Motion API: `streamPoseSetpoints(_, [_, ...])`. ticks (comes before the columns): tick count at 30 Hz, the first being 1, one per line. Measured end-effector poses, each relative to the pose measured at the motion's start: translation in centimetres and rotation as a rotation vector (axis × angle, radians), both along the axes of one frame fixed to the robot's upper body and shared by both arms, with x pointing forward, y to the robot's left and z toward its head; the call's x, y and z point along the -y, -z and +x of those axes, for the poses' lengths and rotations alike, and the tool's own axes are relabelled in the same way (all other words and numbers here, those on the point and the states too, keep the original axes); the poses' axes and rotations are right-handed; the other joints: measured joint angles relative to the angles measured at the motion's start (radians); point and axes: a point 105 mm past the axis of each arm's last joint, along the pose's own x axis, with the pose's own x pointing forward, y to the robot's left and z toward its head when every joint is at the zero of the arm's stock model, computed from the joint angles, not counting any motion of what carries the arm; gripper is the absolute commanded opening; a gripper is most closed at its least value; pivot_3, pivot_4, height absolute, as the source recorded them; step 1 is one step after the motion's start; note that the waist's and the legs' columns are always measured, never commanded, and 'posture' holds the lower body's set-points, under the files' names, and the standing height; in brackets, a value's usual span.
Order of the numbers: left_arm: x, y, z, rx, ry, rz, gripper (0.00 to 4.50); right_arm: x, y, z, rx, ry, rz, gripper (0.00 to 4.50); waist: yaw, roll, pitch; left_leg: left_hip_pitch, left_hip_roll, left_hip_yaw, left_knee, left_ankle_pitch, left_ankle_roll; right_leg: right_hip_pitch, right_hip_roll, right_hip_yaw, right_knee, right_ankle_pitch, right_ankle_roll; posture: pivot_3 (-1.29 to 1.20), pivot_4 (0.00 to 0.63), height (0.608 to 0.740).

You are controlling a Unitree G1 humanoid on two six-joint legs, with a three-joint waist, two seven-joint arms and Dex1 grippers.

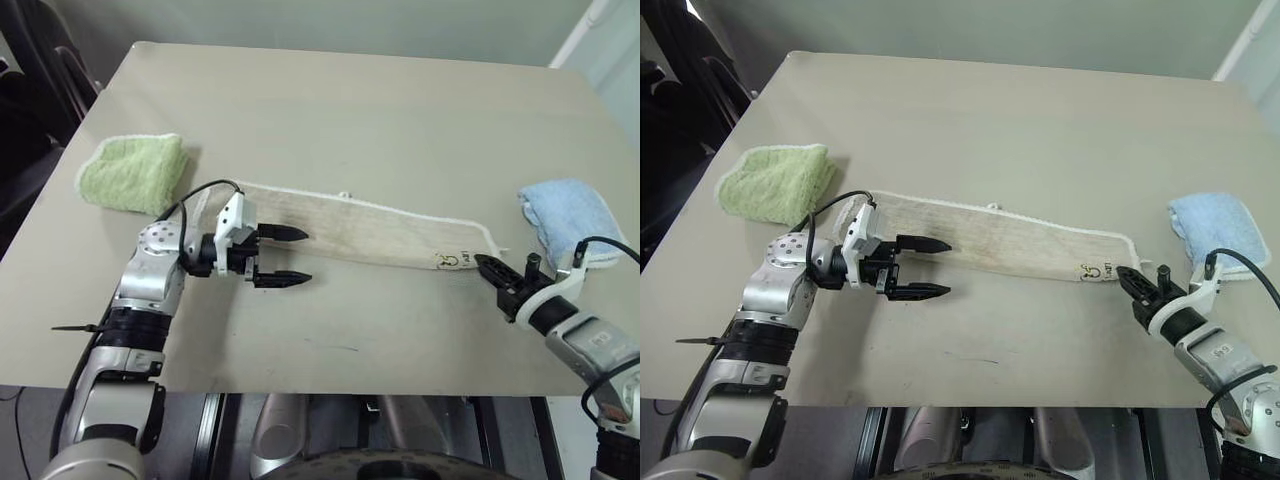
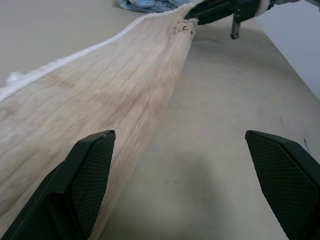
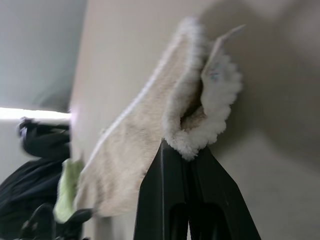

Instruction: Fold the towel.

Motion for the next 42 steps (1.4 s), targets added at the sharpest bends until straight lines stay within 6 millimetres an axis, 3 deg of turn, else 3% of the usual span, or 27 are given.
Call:
streamPoseSetpoints(2, [-0.1, -0.1, 0.2, 0.010, -0.002, 0.003, 4.50, 0.7, -0.2, -0.1, 0.000, 0.033, -0.012, 0.02, 0.000, 0.001, 0.000, -0.001, 0.000, 0.000, -0.001, 0.000, 0.000, 0.000, 0.000, 0.000, -0.004, 0.002, 0.002, 0.00, 0.150, 0.697])
streamPoseSetpoints(7, [-0.5, -0.1, 0.6, 0.011, -0.018, 0.009, 4.50, 2.9, -3.0, 0.0, 0.076, 0.106, -0.091, 0.02, 0.000, 0.001, 0.000, -0.001, -0.001, 0.000, -0.001, -0.001, 0.001, 0.001, 0.000, 0.000, -0.006, 0.003, 0.002, 0.00, 0.150, 0.697])
streamPoseSetpoints(11, [-0.8, 0.0, 0.7, 0.006, -0.024, 0.015, 4.50, 3.5, -4.2, 0.2, 0.109, 0.119, -0.126, 0.02, 0.000, 0.001, 0.000, -0.001, -0.001, 0.000, -0.001, -0.001, 0.002, 0.001, 0.000, 0.000, -0.007, 0.003, 0.002, 0.00, 0.150, 0.697])
streamPoseSetpoints(16, [-1.5, 0.1, 0.6, -0.003, -0.039, 0.038, 4.50, 5.3, -4.5, 0.2, 0.096, 0.096, -0.190, 0.02, 0.002, 0.002, 0.001, -0.001, -0.001, 0.001, -0.002, -0.002, 0.003, 0.002, 0.000, 0.001, -0.010, 0.003, 0.004, 0.00, 0.150, 0.697])
streamPoseSetpoints(21, [-1.9, 0.1, 0.4, -0.024, -0.057, 0.039, 4.50, 5.9, -2.8, -1.3, 0.032, -0.023, -0.223, 0.02, 0.006, 0.002, 0.001, -0.001, 0.000, 0.001, -0.006, -0.002, 0.003, 0.003, 0.000, 0.001, -0.017, 0.004, 0.004, 0.00, 0.150, 0.697])
streamPoseSetpoints(28, [-2.1, -1.7, 1.3, 0.000, -0.099, -0.016, 4.50, 6.6, -2.7, -1.2, 0.057, -0.085, -0.229, 0.02, 0.005, 0.002, 0.000, -0.001, 0.000, 0.002, -0.010, -0.001, 0.005, 0.004, -0.001, 0.001, -0.021, 0.006, 0.005, 0.00, 0.150, 0.697])
streamPoseSetpoints(33, [-1.8, -4.3, 2.1, 0.051, -0.122, -0.087, 4.50, 7.3, -5.1, 0.1, 0.150, -0.120, -0.291, 0.02, 0.005, 0.004, 0.000, 0.000, 0.000, 0.004, -0.011, 0.000, 0.007, 0.004, -0.001, 0.002, -0.023, 0.009, 0.008, 0.00, 0.150, 0.697])
streamPoseSetpoints(35, [-1.8, -4.5, 2.2, 0.051, -0.128, -0.095, 4.50, 6.7, -6.6, 0.6, 0.207, -0.155, -0.325, 0.02, 0.005, 0.004, 0.000, 0.001, 0.000, 0.005, -0.012, 0.000, 0.007, 0.005, -0.001, 0.002, -0.023, 0.010, 0.009, 0.00, 0.150, 0.697])
streamPoseSetpoints(38, [-1.5, -4.7, 2.3, 0.052, -0.129, -0.110, 4.50, 4.1, -9.4, 1.5, 0.331, -0.268, -0.396, 0.02, 0.003, 0.006, 0.001, 0.002, 0.000, 0.006, -0.013, 0.002, 0.009, 0.005, -0.001, 0.003, -0.023, 0.013, 0.011, 0.00, 0.150, 0.697])
streamPoseSetpoints(42, [-1.4, -5.0, 2.5, 0.064, -0.137, -0.120, 4.50, -2.4, -11.1, 1.5, 0.465, -0.537, -0.493, 0.02, -0.001, 0.006, 0.001, 0.006, 0.000, 0.007, -0.014, 0.003, 0.009, 0.007, -0.001, 0.002, -0.022, 0.014, 0.011, 0.00, 0.150, 0.697])
